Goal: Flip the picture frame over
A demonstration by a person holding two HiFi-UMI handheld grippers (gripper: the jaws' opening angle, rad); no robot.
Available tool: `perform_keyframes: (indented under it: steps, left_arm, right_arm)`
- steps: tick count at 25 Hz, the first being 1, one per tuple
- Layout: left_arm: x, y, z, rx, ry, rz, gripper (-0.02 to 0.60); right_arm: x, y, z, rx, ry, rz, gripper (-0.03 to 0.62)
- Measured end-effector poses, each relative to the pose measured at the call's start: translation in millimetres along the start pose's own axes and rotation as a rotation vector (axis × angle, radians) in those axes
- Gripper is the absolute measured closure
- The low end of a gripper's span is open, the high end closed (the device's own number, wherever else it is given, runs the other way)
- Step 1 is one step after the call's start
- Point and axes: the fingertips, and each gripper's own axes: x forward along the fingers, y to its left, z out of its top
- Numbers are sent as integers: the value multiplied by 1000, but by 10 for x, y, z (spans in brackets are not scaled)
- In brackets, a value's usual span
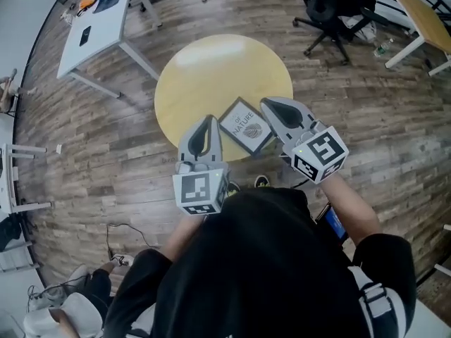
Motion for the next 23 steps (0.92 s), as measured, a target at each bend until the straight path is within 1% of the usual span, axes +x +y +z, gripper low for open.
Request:
perform_keyframes:
  steps: [4, 8, 13, 23]
  left_arm:
    - [22, -78, 6, -11, 0, -10, 558]
    - [-13, -24, -35, -17, 4, -6, 558]
    - [31, -42, -49, -8, 1, -10, 558]
    - [111, -62, -16, -3, 4, -37, 558]
  right_arm:
    - [-105, -132, 43, 13, 5, -16, 574]
    - [-99, -98, 3, 12, 6, -21, 574]
    - [-82, -113, -25, 3, 4, -19, 574]
    - [-81, -148, -22, -15, 18, -36, 574]
